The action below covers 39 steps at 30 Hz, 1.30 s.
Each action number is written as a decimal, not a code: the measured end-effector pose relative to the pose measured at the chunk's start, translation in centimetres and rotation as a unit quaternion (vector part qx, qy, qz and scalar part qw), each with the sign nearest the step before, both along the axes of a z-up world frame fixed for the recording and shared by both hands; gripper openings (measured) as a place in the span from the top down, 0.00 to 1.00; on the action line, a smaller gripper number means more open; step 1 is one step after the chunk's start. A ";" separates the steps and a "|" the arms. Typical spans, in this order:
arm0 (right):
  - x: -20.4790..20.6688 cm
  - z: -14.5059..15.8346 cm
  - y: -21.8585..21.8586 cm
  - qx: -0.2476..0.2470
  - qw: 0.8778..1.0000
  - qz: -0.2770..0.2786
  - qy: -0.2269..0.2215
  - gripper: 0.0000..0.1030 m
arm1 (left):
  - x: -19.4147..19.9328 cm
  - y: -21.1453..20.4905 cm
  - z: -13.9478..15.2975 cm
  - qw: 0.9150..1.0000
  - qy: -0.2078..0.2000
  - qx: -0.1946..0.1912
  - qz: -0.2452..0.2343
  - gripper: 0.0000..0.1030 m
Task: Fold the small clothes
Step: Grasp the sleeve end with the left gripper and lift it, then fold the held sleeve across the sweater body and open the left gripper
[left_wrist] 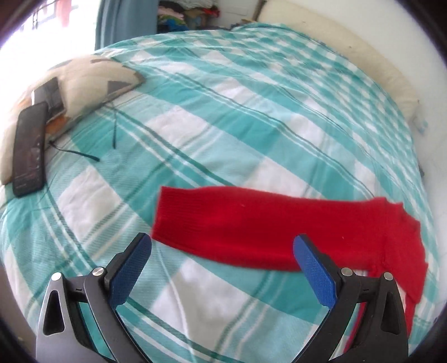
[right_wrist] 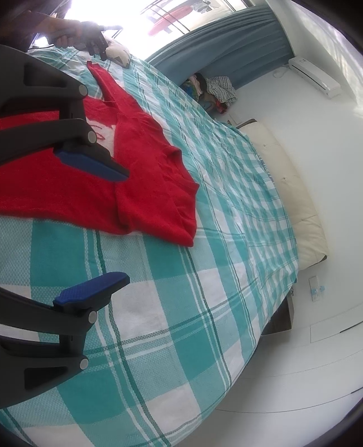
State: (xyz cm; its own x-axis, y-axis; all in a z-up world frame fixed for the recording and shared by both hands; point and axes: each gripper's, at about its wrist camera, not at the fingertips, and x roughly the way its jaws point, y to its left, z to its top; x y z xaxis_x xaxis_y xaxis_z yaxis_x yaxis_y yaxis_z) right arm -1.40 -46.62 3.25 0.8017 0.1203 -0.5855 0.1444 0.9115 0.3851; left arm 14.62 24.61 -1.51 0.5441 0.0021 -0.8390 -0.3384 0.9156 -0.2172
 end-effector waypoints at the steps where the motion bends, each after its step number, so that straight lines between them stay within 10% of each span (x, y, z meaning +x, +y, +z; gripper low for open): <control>1: 0.0 0.0 -0.1 0.003 1.000 0.000 0.000 0.35 | 0.5 1.9 -0.6 1.000 0.011 -0.016 0.015 0.01; 7: 0.4 -0.4 0.3 0.001 1.000 0.002 0.011 0.35 | 2.0 4.2 -4.4 0.995 0.043 -0.085 0.011 0.12; 10: 0.6 -0.7 0.8 -0.014 1.000 0.004 0.017 0.35 | 2.5 3.2 -5.8 0.996 0.062 -0.064 0.006 0.63; 11: 0.6 -0.8 0.9 -0.018 1.000 0.005 0.017 0.35 | 2.2 3.3 -5.8 0.997 0.063 -0.047 0.013 0.97; 15: 0.2 -0.2 1.3 -0.037 0.999 0.010 0.008 0.35 | 1.7 2.6 -2.5 0.999 0.029 -0.034 0.022 0.98; 21: -0.2 0.8 1.4 -0.026 0.999 0.016 -0.012 0.35 | 4.3 -6.8 10.2 0.993 -0.073 0.035 -0.089 0.98; 27: -0.4 1.4 1.5 -0.034 0.999 0.017 -0.021 0.35 | 5.1 -24.1 18.5 0.955 -0.149 0.036 -0.256 0.98; 34: -1.1 2.0 0.0 -0.029 0.999 0.003 -0.032 0.35 | 3.8 -40.4 16.0 0.912 -0.131 0.024 -0.388 0.95; 35: -1.2 2.1 -0.2 -0.028 0.999 0.000 -0.035 0.35 | 3.7 -42.0 14.8 0.908 -0.115 0.023 -0.401 0.88; 38: -1.4 2.4 -1.3 -0.019 0.999 -0.012 -0.041 0.35 | 2.9 -44.6 11.5 0.906 -0.073 0.028 -0.416 0.26; 39: -1.5 2.5 -1.6 -0.014 0.999 -0.016 -0.043 0.35 | 2.2 -44.6 11.0 0.906 -0.076 0.035 -0.416 0.24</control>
State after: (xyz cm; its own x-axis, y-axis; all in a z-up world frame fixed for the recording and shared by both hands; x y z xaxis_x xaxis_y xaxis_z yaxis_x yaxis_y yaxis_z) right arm -2.87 -48.25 5.77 0.8524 0.0788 -0.5169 0.1406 0.9176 0.3717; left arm 16.85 -19.94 9.48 0.4922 -0.4104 -0.7676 0.5030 0.8538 -0.1340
